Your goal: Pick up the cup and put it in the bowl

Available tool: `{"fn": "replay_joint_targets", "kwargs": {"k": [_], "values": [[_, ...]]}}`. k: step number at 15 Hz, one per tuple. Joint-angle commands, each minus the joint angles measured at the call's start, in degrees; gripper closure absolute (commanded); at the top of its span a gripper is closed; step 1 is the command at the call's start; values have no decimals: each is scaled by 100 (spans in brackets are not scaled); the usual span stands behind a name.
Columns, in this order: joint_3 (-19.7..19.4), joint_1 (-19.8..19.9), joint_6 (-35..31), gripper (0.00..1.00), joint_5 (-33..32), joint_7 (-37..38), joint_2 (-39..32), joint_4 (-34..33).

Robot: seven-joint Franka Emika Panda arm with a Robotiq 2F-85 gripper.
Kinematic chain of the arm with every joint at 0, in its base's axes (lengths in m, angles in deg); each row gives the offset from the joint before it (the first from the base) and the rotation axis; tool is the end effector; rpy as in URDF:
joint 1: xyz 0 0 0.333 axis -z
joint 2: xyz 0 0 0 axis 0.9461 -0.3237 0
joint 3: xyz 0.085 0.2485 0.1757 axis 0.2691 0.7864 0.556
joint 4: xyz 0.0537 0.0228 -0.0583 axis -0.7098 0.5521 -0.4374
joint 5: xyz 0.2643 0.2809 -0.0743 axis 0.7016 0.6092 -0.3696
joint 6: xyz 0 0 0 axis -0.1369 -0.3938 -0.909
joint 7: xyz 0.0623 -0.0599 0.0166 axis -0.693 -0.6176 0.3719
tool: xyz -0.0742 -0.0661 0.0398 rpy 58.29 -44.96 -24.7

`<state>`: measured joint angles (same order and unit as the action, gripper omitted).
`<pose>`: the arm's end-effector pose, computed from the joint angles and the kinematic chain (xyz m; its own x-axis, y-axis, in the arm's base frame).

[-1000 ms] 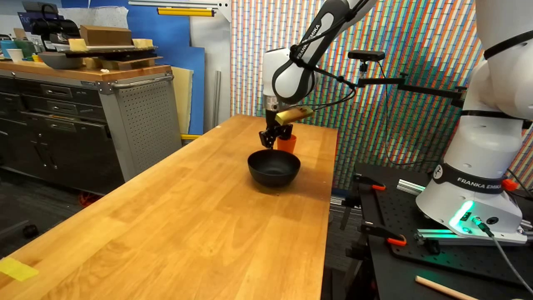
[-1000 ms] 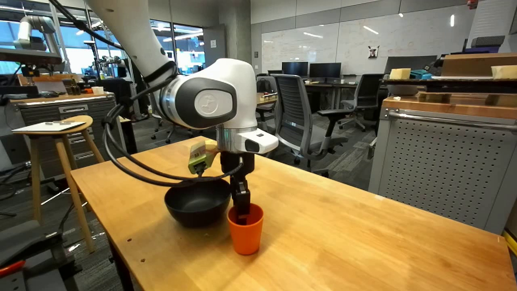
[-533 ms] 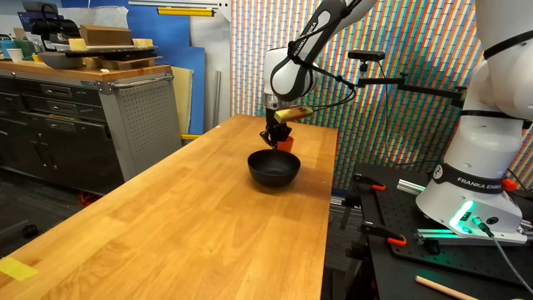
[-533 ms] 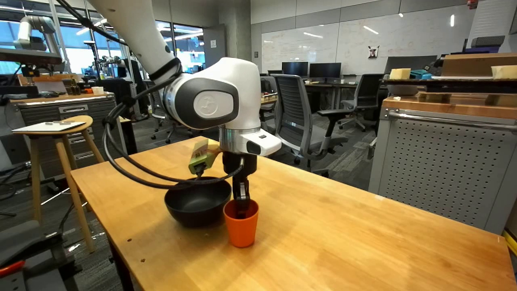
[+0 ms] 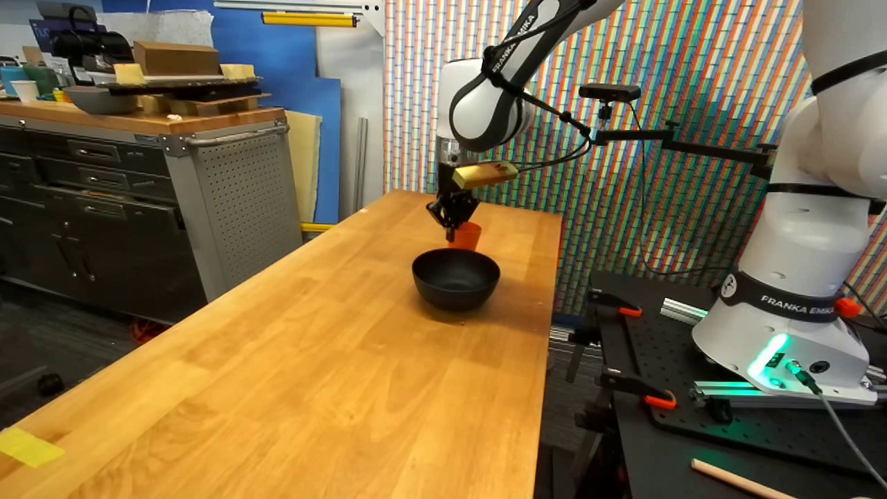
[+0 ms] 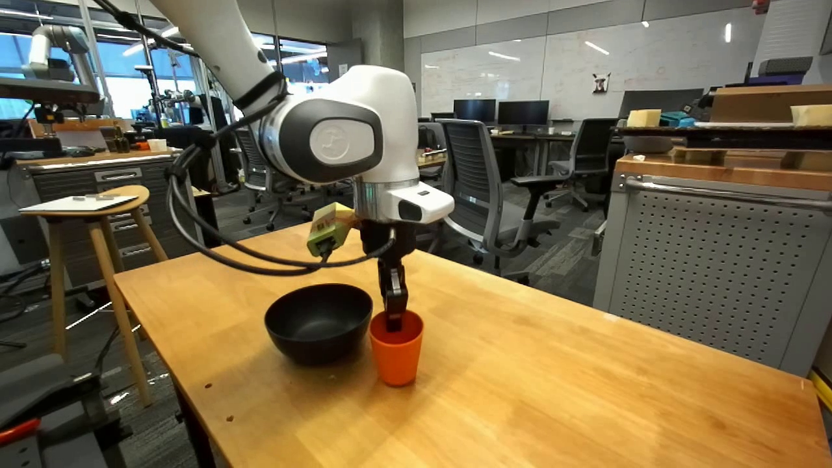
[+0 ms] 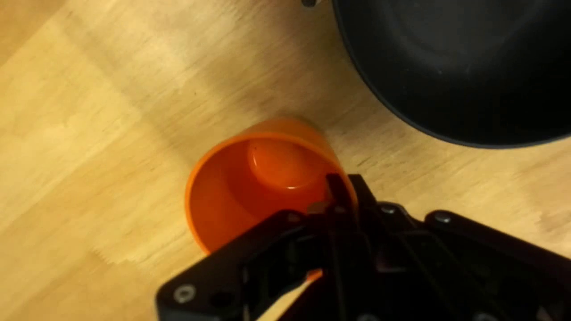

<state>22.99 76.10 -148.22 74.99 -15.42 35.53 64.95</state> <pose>0.5356 -0.1326 0.2136 0.8033 -0.5946 0.0343 -0.5956 -0.8026 0.0330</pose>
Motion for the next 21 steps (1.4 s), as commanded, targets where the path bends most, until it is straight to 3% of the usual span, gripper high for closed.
{"fn": "replay_joint_targets", "kwargs": {"k": [1, 3, 5, 9, 12, 16, 21], "values": [[-394, -476, -79, 95, -770, 332, 1024, 466], [-494, -630, -60, 94, -1430, 646, 1516, 617], [-341, -622, 49, 95, -1840, 808, 2029, 774], [335, -579, 263, 95, -1010, 327, 2677, 1188], [740, -669, 375, 95, -378, 138, 2596, 1332], [990, -686, 413, 95, 66, 21, 2097, 1389], [952, -687, -31, 95, -197, -33, 1187, 1291]]}}
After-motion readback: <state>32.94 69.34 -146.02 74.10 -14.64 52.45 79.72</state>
